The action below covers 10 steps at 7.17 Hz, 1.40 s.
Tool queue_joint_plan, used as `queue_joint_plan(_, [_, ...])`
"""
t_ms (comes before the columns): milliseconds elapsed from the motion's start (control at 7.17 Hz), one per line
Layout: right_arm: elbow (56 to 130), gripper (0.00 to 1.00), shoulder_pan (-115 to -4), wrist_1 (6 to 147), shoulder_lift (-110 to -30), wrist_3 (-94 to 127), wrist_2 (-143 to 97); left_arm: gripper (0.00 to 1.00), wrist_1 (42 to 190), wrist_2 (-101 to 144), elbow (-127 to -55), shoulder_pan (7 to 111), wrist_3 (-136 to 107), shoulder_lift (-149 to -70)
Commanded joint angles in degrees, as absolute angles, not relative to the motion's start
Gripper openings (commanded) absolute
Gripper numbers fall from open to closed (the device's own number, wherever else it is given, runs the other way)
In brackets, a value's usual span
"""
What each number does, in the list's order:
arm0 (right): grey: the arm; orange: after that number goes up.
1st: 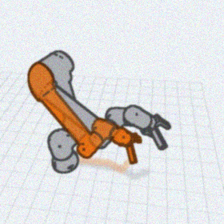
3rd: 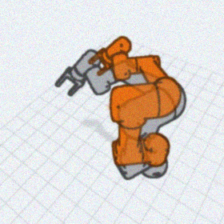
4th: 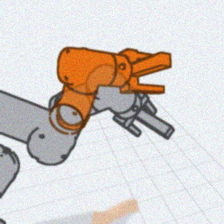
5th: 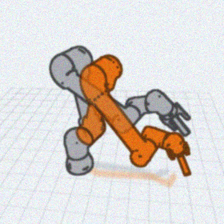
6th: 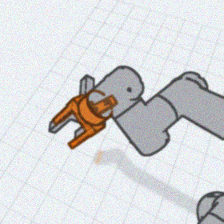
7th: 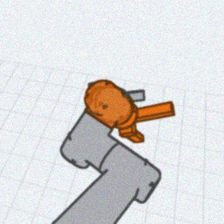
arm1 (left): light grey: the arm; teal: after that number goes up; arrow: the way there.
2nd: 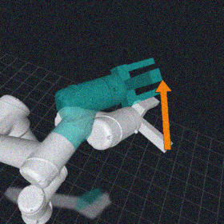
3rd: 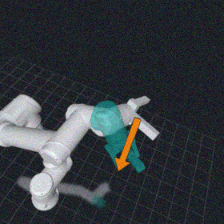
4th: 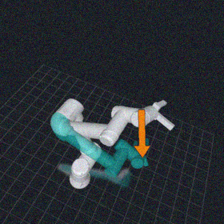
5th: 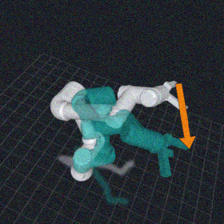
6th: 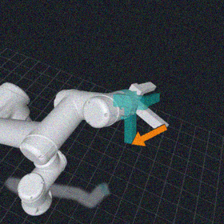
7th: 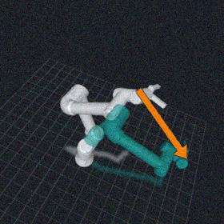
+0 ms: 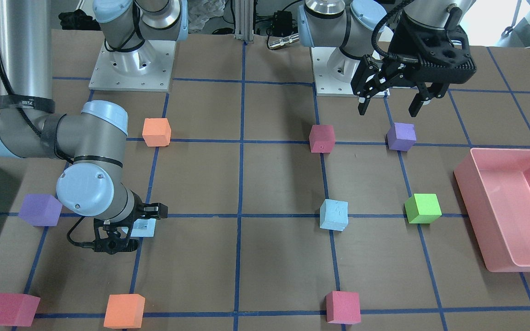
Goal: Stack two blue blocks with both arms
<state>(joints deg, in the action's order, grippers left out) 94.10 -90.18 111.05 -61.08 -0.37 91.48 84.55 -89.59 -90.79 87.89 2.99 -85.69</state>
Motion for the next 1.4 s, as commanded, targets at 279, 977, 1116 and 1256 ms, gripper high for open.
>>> queue_joint_plan(279, [94.22,0.42,-90.18,113.64,-60.2,-0.61,91.58,1.0,84.55,-89.56,-90.7,87.89,2.99,-85.61])
queue_joint_plan(977, [87.04,0.0,-91.49,111.37,-61.61,3.93,90.36,1.0,84.55,-89.82,-90.96,87.8,3.25,-85.61])
queue_joint_plan(1116, [84.31,0.0,-93.41,110.92,-60.83,5.17,89.13,1.0,84.55,-89.82,-91.23,87.45,3.43,-86.04])
queue_joint_plan(1256, [81.59,0.0,-95.52,110.92,-58.99,8.75,89.12,1.0,84.38,-90.0,-91.75,87.45,2.91,-87.61])
